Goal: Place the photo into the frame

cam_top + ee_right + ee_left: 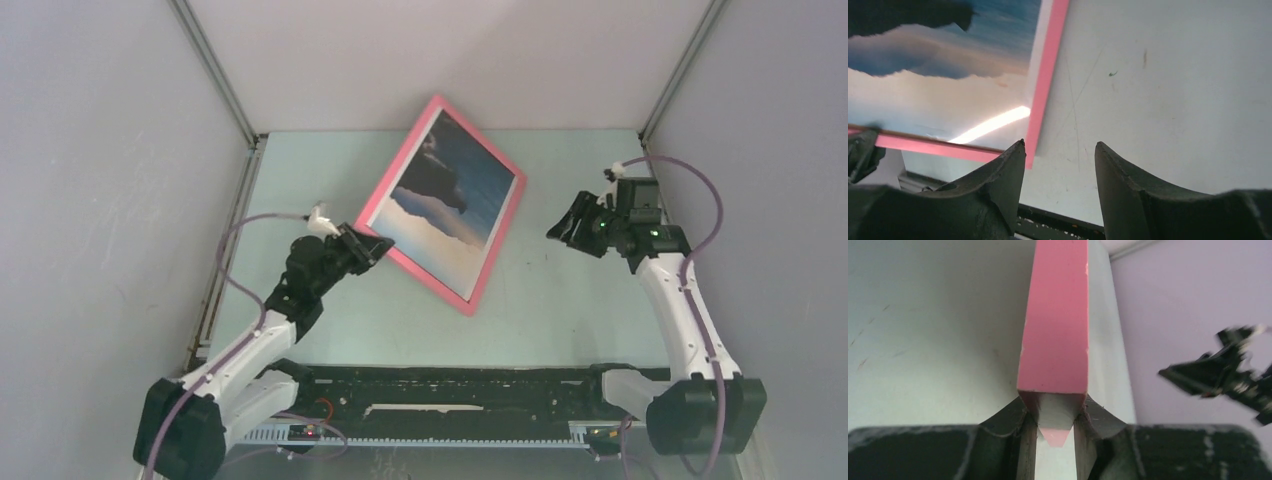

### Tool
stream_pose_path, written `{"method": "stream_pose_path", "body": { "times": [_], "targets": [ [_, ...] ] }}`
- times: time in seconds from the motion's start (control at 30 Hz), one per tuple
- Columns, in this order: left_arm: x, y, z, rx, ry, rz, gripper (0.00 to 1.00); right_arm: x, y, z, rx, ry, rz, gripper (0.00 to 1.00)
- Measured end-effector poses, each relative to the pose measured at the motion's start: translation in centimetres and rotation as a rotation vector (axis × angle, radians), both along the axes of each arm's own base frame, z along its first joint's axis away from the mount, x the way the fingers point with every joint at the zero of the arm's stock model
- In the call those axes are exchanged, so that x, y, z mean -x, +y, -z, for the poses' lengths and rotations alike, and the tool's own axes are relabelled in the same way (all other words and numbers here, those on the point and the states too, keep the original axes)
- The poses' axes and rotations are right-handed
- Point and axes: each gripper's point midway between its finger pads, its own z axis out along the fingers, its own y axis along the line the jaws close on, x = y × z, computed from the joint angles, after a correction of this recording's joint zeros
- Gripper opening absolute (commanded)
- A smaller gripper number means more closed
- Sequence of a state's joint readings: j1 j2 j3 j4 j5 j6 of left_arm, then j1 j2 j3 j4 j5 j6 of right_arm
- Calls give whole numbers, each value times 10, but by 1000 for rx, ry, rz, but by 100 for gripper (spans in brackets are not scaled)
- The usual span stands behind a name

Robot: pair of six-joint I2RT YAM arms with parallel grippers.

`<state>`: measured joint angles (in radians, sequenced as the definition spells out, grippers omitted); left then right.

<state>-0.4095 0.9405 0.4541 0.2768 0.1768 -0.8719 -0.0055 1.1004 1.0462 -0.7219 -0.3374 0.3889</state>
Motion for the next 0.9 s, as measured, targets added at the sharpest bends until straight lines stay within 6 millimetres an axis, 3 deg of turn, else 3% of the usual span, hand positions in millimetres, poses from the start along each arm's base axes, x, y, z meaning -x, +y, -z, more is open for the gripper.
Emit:
{"method": "stream_pose_path", "body": {
  "times": [0.23,0.47,0.5,0.57,0.6,0.77,0.9],
  "targets": [
    [4,60,34,241,171,-200,0,2,49,58,-3,147,-160,68],
    [24,81,70,333,245,-298,0,0,103,100,-40,234,-275,73],
    [27,81,73,336,246,-302,5,-2,110,105,-60,247,-280,73],
    [32,83,78,345,249,-313,39,-8,121,118,-99,276,-279,73],
    [35,84,80,347,253,-316,47,-12,126,124,-117,291,-274,72],
    [42,96,103,300,318,-390,69,-25,148,160,-179,357,-239,69],
    [59,103,132,235,440,-440,83,-35,161,172,-187,386,-232,67]
  ]
}}
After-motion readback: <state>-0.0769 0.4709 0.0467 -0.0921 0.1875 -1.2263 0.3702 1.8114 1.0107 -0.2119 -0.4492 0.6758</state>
